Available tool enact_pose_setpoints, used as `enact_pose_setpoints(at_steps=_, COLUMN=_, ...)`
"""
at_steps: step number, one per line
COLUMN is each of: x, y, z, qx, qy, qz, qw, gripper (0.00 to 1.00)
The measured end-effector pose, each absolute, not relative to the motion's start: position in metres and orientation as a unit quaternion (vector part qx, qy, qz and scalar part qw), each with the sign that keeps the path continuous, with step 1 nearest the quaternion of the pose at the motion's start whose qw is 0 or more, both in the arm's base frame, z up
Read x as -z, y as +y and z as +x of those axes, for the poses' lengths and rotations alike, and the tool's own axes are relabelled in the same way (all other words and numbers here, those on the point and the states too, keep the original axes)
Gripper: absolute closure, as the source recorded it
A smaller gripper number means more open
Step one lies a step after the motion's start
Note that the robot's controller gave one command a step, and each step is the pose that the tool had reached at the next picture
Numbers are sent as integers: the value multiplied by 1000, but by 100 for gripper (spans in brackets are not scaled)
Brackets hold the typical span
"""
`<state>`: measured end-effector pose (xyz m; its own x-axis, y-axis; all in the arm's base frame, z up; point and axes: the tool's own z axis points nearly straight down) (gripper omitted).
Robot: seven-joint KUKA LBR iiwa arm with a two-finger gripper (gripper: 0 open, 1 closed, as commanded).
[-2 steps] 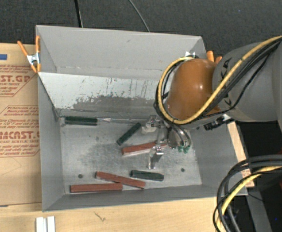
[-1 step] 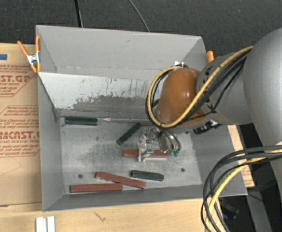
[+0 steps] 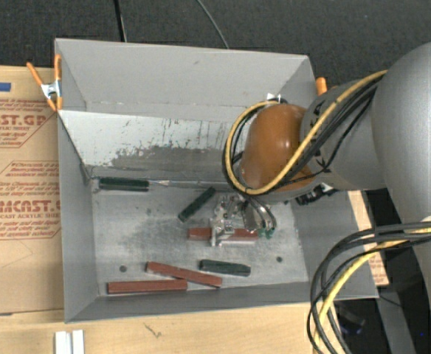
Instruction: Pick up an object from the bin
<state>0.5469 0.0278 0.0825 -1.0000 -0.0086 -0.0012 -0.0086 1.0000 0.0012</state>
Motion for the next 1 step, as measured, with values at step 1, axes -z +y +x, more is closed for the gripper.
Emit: enact_pose_setpoints(at_steps=1, x=-231, y=21, z=533, qx=0, qy=1000, qz=-1, qw=2, gripper=100)
